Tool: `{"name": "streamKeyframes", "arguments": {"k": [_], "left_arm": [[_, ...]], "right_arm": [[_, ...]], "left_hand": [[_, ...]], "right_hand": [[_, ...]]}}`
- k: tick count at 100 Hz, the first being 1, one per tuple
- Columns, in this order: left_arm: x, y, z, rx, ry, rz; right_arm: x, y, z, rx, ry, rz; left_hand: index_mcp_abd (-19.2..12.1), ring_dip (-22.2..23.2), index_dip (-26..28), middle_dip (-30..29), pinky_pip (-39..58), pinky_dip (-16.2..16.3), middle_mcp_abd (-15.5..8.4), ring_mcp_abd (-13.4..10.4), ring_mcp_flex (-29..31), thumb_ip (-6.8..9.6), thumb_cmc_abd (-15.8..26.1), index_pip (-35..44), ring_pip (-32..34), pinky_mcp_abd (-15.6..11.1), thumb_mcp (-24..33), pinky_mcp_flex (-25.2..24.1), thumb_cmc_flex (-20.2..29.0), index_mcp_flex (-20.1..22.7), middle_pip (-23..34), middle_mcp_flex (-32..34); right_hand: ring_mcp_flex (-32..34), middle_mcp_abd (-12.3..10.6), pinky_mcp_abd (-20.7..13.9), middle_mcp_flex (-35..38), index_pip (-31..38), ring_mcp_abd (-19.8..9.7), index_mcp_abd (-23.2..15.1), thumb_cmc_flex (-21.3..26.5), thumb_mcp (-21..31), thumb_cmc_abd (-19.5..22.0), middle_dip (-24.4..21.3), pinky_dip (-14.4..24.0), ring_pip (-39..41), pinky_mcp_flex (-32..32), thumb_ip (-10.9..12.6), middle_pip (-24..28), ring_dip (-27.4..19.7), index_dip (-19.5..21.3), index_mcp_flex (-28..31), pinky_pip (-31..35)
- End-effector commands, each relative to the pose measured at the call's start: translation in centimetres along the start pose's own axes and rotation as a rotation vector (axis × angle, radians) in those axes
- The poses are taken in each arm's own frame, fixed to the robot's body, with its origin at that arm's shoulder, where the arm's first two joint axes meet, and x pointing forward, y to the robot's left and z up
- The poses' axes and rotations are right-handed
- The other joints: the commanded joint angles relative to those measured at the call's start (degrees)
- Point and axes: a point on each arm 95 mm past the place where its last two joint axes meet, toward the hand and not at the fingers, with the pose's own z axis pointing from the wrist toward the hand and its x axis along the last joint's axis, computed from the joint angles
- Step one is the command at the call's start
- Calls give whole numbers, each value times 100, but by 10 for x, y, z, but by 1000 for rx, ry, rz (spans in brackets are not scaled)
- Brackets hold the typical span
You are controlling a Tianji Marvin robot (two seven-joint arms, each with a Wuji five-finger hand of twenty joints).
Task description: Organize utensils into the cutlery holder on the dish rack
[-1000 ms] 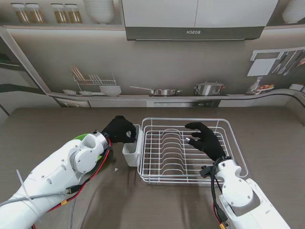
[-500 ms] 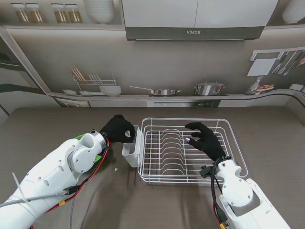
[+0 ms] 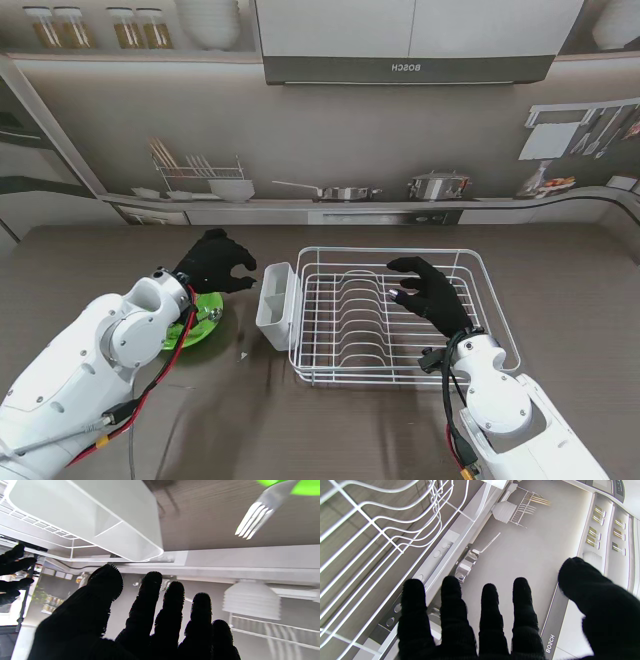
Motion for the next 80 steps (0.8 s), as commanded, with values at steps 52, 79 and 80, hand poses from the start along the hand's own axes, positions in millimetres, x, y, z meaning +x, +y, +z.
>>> {"name": "streamKeyframes", "arguments": {"k": [52, 79, 80], "left_arm": [[-51, 8, -26, -97, -140, 16], [-69, 19, -28, -120, -194, -5], [-70, 19, -28, -120, -196, -7]], "right_arm": [[0, -6, -1, 26, -5, 2], [-1, -7, -1, 28, -10, 1], [-1, -7, -1, 29, -10, 1]], "left_hand": [[55, -251, -833, -592, -1206, 153, 148, -9, -340, 164, 244, -675, -470, 46, -52, 215, -22, -1124, -329, -559], [98, -278, -911, -650, -1378, 282, 150, 2, -403, 173, 278, -726, -534, 50, -71, 229, 4, -1216, -381, -650], [103, -280, -917, -653, -1385, 285, 151, -3, -411, 174, 280, -738, -538, 47, -69, 219, 12, -1242, -385, -657]], "right_hand": [[112, -10, -49, 63, -79, -85, -22, -114, -68, 86, -75, 115, 32, 0, 106, -62, 54, -108, 42, -126], [119, -4, -49, 74, -80, -82, -18, -111, -67, 82, -73, 123, 35, 1, 107, -59, 57, -109, 41, -133], [115, -7, -49, 74, -81, -71, -18, -111, -67, 80, -73, 123, 34, 1, 107, -59, 56, -109, 40, -134]]}}
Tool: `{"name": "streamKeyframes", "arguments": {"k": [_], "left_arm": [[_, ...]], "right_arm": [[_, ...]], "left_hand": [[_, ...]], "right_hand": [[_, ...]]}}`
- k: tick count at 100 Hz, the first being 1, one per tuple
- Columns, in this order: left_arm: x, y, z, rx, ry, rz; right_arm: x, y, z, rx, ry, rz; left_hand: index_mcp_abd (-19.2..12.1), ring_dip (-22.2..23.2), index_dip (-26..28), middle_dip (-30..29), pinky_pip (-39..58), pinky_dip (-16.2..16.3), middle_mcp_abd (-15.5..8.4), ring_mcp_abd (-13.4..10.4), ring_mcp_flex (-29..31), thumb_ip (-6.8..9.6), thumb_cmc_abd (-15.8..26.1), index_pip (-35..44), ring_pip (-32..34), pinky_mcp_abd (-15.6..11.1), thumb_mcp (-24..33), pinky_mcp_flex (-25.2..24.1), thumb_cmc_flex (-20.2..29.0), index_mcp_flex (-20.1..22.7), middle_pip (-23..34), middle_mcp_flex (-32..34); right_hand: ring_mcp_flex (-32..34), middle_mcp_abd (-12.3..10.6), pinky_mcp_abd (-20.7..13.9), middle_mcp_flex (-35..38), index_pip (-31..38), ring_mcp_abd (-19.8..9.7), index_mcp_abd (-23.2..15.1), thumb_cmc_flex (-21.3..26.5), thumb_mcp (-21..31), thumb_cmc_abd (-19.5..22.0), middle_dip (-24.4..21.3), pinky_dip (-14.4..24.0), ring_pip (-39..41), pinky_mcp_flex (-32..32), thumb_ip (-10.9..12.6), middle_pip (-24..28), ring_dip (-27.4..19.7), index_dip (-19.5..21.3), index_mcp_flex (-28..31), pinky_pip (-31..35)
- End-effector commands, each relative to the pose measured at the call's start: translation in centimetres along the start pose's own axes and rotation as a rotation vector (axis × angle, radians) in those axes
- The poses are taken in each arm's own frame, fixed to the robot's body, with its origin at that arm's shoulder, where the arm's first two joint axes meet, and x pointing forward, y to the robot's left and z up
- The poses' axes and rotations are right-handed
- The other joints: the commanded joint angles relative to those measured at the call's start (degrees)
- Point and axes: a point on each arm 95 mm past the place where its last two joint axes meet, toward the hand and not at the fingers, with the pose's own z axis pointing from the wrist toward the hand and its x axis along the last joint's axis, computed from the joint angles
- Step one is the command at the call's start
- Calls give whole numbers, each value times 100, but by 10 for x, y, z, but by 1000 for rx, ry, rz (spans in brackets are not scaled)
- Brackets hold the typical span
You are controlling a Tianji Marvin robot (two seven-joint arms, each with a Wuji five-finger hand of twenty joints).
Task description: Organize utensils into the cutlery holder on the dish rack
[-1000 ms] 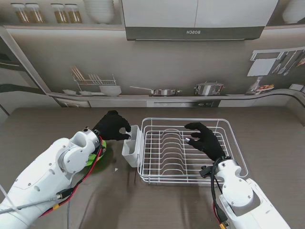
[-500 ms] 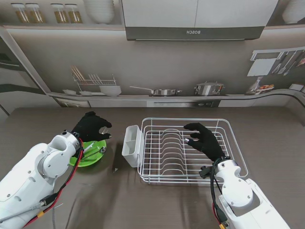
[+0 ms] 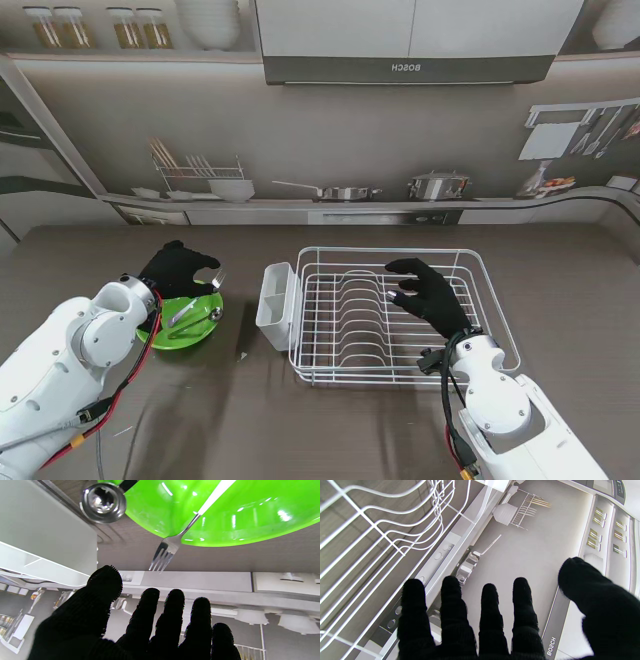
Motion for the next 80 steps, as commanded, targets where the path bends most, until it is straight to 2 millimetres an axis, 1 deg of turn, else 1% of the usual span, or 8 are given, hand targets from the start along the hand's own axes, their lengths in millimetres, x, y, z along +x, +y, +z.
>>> {"name": "streamKeyframes", "arguments": {"k": [1, 13, 39, 46, 80], "left_arm": [[-8, 6, -1, -24, -25, -15], [-15, 11, 3, -32, -45, -32], [-27, 18, 19, -58, -62, -51], [-29, 19, 23, -60, -62, -56], [-33, 20, 36, -79, -46, -71]], "right_arm": [[-1, -4, -1, 19, -5, 2], [-1, -5, -1, 22, -7, 3], [-2, -5, -1, 24, -9, 3], [-2, -5, 0, 22, -10, 4], [-2, -4, 0, 19, -16, 9]], "left_hand": [[41, -74, -64, -64, -248, 108, 87, -8, -181, 175, 213, -99, -132, 16, -49, -37, 36, -177, -73, -161], [86, -78, -116, -85, -285, 158, 103, -5, -208, 174, 217, -144, -151, 2, -59, -59, 61, -232, -82, -184], [115, -78, -176, -106, -339, 233, 124, -8, -265, 178, 254, -157, -183, -9, -70, -101, 82, -256, -96, -249], [156, -77, -200, -109, -349, 252, 126, -9, -277, 178, 261, -174, -190, -12, -82, -110, 85, -282, -98, -262], [88, -78, -248, -119, -412, 300, 117, -32, -313, 183, 295, -181, -222, -24, -137, -179, 87, -336, -110, -310]], "right_hand": [[115, -8, -49, 71, -82, -77, -23, -113, -67, 83, -73, 118, 34, 0, 106, -60, 55, -109, 39, -127], [125, -17, -51, 71, -81, -76, -24, -114, -69, 89, -72, 122, 39, -1, 106, -59, 57, -109, 38, -130], [132, -15, -53, 73, -79, -78, -27, -119, -69, 92, -70, 128, 44, 8, 107, -54, 58, -108, 32, -134], [137, -8, -50, 76, -75, -75, -20, -113, -68, 91, -69, 129, 47, 6, 107, -53, 59, -107, 39, -137], [140, -6, -51, 80, -75, -74, -26, -112, -67, 94, -70, 135, 52, 8, 107, -53, 59, -107, 43, -142]]}}
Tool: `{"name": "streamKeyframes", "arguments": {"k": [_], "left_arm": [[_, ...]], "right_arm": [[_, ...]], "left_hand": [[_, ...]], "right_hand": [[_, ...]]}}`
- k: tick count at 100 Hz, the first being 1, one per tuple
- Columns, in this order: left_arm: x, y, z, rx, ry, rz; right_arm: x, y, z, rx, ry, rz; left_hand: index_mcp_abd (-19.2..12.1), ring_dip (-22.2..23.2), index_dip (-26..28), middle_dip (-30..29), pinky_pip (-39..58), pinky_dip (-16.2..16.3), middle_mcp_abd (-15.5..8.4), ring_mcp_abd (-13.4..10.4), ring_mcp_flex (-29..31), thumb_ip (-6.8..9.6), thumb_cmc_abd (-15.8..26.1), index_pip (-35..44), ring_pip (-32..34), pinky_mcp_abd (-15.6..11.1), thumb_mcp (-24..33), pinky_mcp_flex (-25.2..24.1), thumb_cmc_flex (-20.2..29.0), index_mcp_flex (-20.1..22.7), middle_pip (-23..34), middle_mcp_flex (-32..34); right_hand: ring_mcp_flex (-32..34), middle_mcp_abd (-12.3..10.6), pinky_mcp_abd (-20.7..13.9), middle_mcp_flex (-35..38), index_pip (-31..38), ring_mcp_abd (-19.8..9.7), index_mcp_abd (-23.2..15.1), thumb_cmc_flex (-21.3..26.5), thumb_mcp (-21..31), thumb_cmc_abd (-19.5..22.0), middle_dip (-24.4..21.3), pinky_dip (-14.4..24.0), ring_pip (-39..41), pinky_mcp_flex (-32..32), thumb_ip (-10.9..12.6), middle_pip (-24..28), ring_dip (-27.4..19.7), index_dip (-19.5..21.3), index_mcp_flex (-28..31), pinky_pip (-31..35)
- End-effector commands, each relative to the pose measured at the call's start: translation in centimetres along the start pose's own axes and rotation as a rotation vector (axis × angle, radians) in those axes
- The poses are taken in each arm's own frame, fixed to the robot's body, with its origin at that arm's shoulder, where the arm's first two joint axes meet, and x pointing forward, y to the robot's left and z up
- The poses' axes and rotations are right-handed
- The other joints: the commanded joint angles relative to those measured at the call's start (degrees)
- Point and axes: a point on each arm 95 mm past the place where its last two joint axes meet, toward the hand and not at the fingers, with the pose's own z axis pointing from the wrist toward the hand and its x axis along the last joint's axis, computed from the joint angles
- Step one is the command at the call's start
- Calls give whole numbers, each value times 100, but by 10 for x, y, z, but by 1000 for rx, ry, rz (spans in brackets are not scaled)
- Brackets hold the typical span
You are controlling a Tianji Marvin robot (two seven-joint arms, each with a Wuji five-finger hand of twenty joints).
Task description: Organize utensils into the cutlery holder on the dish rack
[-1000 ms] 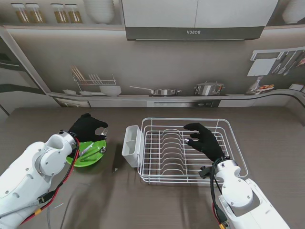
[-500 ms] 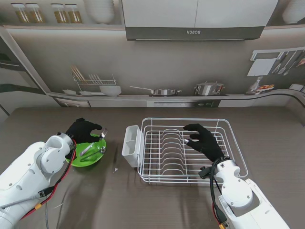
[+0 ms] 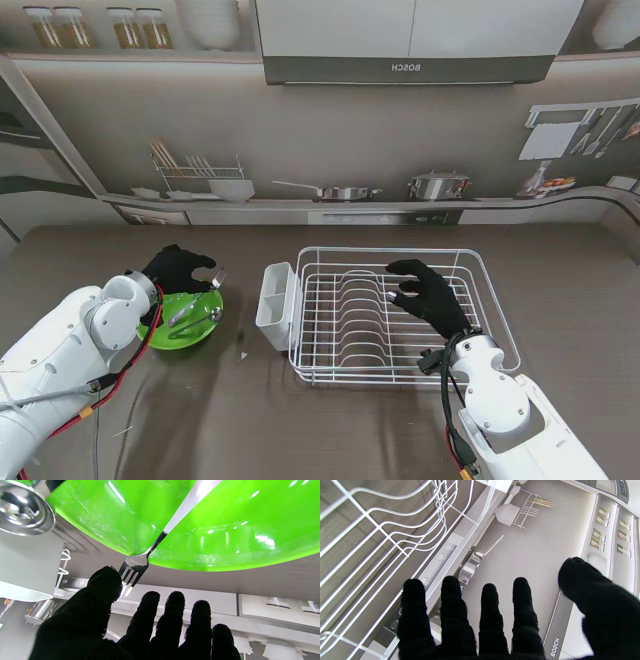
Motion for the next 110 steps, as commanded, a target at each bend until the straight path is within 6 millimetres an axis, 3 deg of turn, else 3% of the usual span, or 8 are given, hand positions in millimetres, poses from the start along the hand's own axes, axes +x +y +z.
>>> {"name": "streamKeyframes", "arguments": {"k": [1, 52, 110], "left_arm": [[2, -1, 4, -14, 6, -8], [4, 3, 18, -44, 25, -21], [3, 7, 23, -69, 16, -26]], "right_arm": [[0, -4, -1, 16, -2, 6], [-1, -2, 1, 9, -6, 10], [-1, -1, 1, 5, -10, 17]], "left_hand": [[36, -70, -48, -51, -214, 126, 80, -29, -109, 184, 215, -88, -123, -26, -66, -170, 58, -152, -47, -145], [-74, -62, -75, -49, -256, 150, 65, -39, -123, 196, 239, -61, -145, -23, -121, -184, 99, -107, -40, -149], [-170, -41, 153, 1, -265, 168, 48, -52, -92, 202, 268, 267, -105, -18, -34, -182, 218, 421, 17, -72]], "right_hand": [[137, -16, -52, 72, -77, -74, -25, -110, -65, 95, -70, 131, 51, 9, 107, -56, 57, -108, 40, -117], [140, -12, -54, 74, -76, -72, -27, -108, -61, 104, -69, 138, 55, 10, 108, -53, 57, -107, 40, -124], [133, -4, -56, 71, -84, -66, -28, -115, -55, 141, -69, 145, 50, 11, 112, -52, 55, -111, 41, -132]]}}
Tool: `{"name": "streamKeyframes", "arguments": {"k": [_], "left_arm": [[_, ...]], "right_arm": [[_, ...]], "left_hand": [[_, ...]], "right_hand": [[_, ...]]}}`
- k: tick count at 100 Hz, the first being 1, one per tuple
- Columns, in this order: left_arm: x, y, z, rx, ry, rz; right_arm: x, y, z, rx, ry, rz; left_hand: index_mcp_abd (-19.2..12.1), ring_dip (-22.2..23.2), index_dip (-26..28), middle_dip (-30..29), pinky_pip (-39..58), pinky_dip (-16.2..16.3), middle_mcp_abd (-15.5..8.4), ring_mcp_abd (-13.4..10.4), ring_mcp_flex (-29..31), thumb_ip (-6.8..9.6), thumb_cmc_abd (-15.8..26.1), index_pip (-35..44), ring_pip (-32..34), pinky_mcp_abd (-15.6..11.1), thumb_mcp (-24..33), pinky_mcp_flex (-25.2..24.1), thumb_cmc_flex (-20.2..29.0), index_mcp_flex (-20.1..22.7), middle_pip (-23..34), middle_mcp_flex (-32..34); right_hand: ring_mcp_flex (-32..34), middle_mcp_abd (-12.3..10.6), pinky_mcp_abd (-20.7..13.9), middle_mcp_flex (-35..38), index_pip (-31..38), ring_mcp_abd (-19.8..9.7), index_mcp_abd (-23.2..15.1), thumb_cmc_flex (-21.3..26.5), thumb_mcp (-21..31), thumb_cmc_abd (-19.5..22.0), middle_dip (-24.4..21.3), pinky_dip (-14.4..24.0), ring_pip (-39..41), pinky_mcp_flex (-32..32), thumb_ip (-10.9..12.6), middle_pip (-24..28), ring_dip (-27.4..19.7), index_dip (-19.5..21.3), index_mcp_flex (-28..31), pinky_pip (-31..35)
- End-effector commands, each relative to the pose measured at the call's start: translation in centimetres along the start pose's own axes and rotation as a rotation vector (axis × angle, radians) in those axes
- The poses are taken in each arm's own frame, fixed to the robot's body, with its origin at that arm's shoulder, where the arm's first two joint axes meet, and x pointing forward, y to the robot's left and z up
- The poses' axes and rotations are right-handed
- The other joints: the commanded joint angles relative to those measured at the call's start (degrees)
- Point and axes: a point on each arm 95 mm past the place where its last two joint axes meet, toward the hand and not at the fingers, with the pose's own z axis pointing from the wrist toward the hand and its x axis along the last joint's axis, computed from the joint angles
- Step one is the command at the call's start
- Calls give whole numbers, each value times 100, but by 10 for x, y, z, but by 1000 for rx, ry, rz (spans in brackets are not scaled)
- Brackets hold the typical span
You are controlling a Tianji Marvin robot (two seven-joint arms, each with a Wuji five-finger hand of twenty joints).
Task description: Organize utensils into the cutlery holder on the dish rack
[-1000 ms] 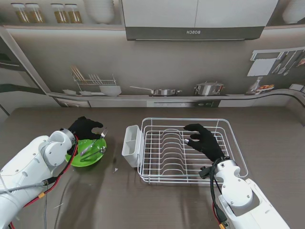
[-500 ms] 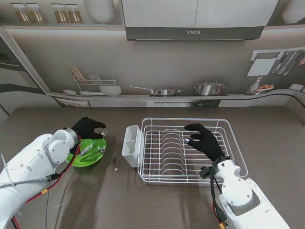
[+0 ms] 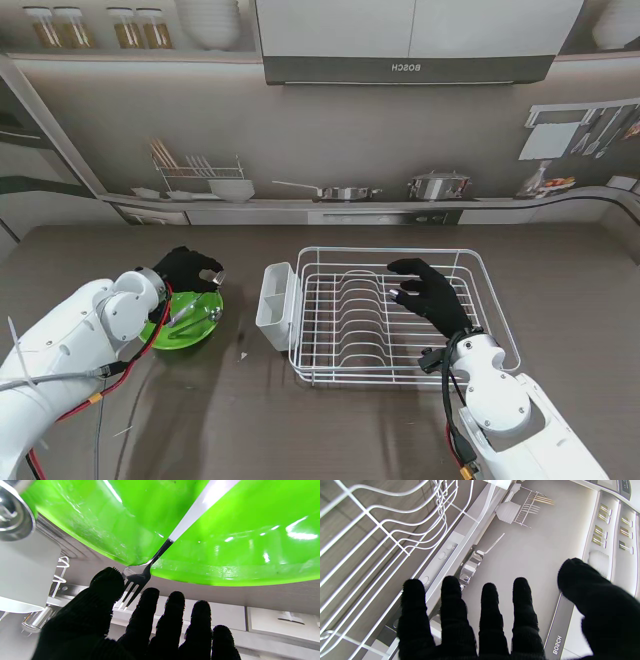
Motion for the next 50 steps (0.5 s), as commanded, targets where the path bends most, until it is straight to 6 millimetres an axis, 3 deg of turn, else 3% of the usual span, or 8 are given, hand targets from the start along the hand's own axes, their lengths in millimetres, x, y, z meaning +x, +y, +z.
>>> {"name": "streamKeyframes", "arguments": {"k": [1, 25, 36, 50], "left_arm": [[4, 1, 2, -15, 3, -8], [4, 3, 4, -16, 7, -11], [5, 3, 5, -15, 8, -11], [5, 4, 6, -6, 8, -21]], "right_arm": [[0, -3, 0, 12, -3, 7], [0, -3, 0, 11, -5, 8], [-1, -3, 0, 9, -6, 8], [-1, -3, 0, 10, -6, 7]], "left_hand": [[-79, -40, 81, 30, -187, 105, 43, -46, -80, 203, 197, 90, -42, -21, 43, -117, 151, 218, 22, -67], [-199, -21, 448, 117, -183, 104, 15, -54, -29, 176, 164, 443, 21, -13, 201, -73, 216, 590, 85, 30], [-285, -19, 944, 162, -179, 98, 11, -44, -2, -18, 48, 637, 55, -5, 67, -41, 412, 681, 100, 72], [-405, -11, 1287, 181, -168, 95, 5, -55, 30, -93, -23, 845, 99, -9, -230, -6, 753, 815, 117, 117]], "right_hand": [[133, -7, -56, 7, -85, -67, -27, -115, -55, 70, -69, 83, 51, 10, 112, -52, 55, -111, 38, -98], [133, 2, -58, 11, -87, -66, -23, -111, -50, 80, -70, 87, 51, 12, 113, -54, 55, -113, 39, -102], [130, -6, -46, 10, -86, -65, -27, -111, -46, 76, -70, 88, 49, 8, 113, -54, 54, -112, 42, -109], [127, 3, -56, 13, -87, -61, -26, -106, -42, 84, -69, 91, 47, 14, 113, -52, 54, -112, 33, -111]]}}
